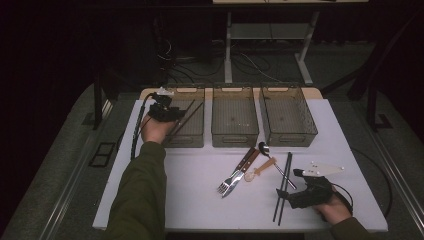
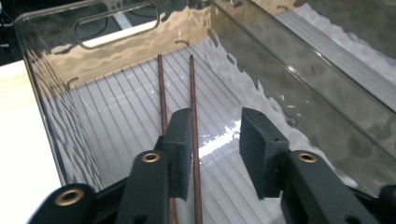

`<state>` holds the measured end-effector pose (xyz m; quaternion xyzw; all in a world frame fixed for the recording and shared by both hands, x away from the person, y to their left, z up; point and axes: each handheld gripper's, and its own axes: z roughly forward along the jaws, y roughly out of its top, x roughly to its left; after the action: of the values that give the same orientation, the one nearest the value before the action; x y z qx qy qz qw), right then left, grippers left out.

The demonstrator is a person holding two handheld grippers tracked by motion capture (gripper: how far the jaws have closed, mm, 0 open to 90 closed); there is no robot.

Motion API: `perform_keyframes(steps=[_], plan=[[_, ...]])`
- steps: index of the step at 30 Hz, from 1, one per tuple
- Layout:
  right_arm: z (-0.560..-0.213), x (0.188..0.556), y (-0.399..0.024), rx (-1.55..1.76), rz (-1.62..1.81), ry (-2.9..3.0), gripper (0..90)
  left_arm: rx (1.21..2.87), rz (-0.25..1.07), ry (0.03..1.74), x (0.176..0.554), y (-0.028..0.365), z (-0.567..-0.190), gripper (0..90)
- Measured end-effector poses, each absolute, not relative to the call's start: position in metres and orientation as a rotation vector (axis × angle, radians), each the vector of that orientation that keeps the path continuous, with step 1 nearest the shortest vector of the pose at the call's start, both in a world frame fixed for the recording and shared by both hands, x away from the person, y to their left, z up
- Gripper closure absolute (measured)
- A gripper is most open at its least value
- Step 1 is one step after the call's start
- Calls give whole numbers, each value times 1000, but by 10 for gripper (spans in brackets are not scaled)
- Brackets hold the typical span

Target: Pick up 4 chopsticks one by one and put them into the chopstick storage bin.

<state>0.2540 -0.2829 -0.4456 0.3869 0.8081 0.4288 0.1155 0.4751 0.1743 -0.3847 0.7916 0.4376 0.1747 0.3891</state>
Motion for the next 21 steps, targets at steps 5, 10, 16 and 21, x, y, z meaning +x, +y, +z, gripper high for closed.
perform_keyframes(steps=[5,10,16,21], plan=[[-446,254,-283,1133,1255,2367,16,2010,420,1093,471,175,-383,527],[-446,254,-283,1128,1252,2368,16,2018,395,1024,461,176,-377,458],[-446,255,-282,1122,1248,2369,16,2040,390,963,444,174,-371,378],[-446,255,-282,1122,1246,2370,16,2011,372,908,425,169,-367,296]])
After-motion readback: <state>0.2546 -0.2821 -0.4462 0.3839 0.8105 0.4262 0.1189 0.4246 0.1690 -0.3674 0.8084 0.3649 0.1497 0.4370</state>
